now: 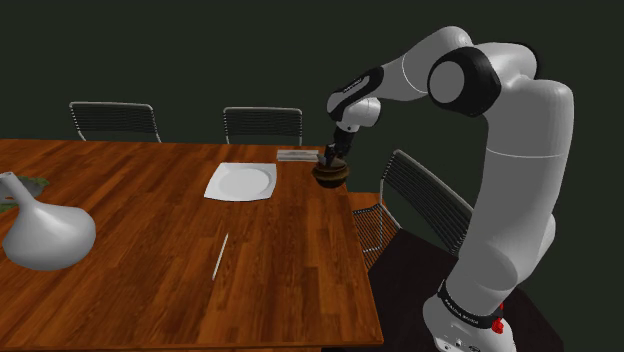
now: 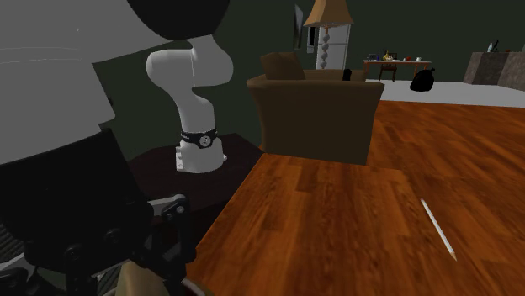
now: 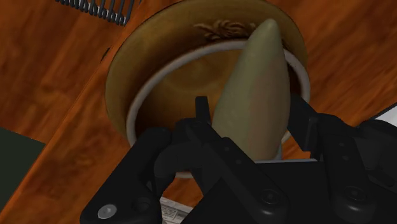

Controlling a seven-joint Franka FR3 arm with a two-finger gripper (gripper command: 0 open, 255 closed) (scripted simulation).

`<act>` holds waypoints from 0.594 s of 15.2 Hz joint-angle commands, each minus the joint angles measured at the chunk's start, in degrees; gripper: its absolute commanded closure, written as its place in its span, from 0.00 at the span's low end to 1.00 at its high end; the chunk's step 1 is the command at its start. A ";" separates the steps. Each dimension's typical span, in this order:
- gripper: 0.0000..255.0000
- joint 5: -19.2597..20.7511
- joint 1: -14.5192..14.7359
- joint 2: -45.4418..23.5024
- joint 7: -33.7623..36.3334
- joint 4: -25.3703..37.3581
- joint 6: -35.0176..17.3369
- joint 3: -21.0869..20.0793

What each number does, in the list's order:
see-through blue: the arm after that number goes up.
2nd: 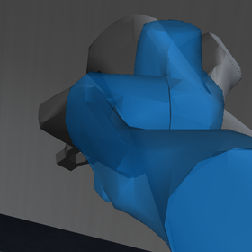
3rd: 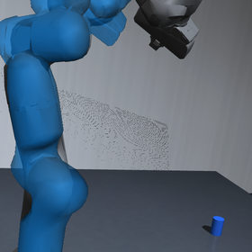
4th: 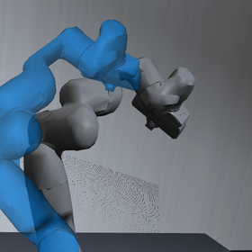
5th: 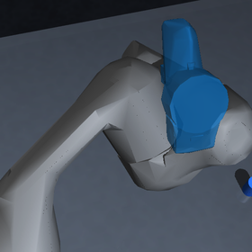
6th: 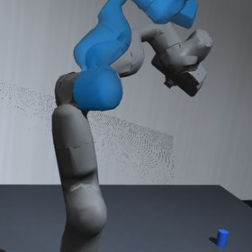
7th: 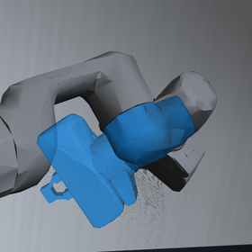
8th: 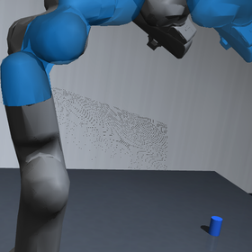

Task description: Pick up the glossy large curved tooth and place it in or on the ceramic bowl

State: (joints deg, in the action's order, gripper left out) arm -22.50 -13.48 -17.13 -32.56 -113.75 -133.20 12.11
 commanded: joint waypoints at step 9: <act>0.00 2.03 -0.15 3.56 1.27 1.04 4.43 0.98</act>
State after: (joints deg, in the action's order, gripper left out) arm -21.20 -13.62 -14.59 -31.92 -113.52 -130.56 12.78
